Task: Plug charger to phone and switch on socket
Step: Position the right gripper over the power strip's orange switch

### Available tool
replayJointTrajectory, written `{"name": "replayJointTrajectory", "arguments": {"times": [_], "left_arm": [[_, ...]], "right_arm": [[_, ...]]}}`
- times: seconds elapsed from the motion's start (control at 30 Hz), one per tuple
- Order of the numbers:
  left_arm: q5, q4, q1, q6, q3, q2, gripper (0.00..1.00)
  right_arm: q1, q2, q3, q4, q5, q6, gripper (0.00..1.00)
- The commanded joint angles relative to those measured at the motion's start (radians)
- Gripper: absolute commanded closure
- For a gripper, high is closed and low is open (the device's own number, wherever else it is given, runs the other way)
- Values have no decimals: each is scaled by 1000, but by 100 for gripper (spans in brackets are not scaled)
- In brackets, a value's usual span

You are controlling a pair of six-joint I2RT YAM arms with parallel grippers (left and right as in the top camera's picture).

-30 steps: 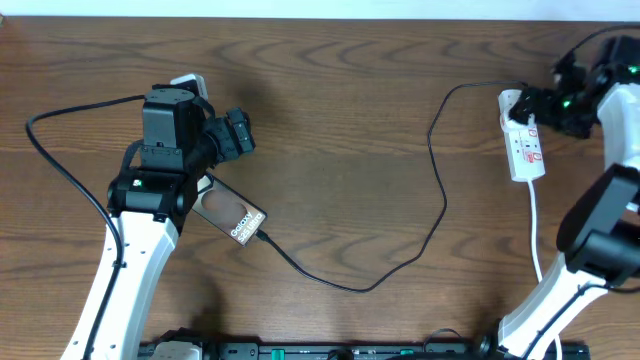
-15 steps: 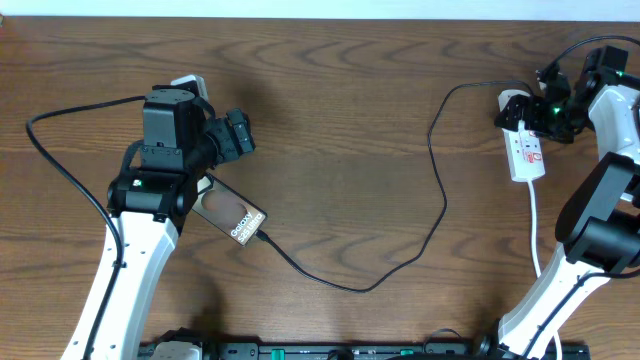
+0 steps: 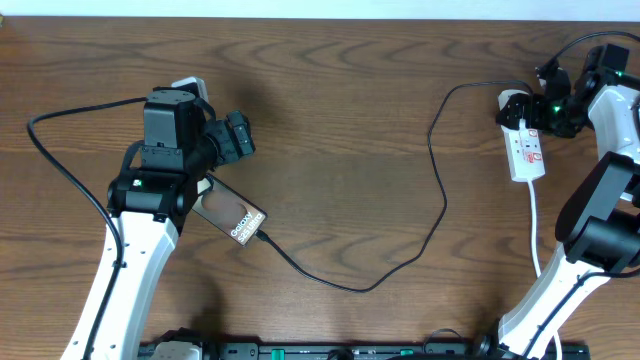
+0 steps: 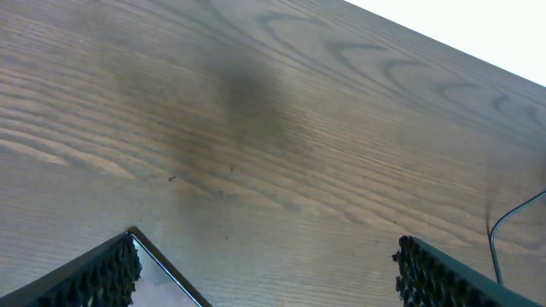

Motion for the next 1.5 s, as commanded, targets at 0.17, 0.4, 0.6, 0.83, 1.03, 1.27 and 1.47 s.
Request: {"name": "replayJointTrajectory", "arguments": {"times": [0.17,0.4,0.6,0.83,1.03,1.27,1.47], "left_arm": [[-9,-6,-4,5,10,2,7],[-9,-6,-4,5,10,2,7],[-9,-6,-4,5,10,2,7],[-9,-6,-4,5,10,2,7],[-9,-6,-4,5,10,2,6],[-9,-24,-4,5,10,2,6],[-9,-27,-4,5,10,2,7]], "right_arm": [[3,46,-2,7,-6,24,1],[11,104,-2,6,-38,46,1],[25,114,-2,-1,-84,77,4],[53,114,-2,-32,-96,87,7],[80,114,-2,-55,-96,87,9],[111,114,-2,-61,-97,100,9],[140,114,-2,-60,-122,121,10]]}}
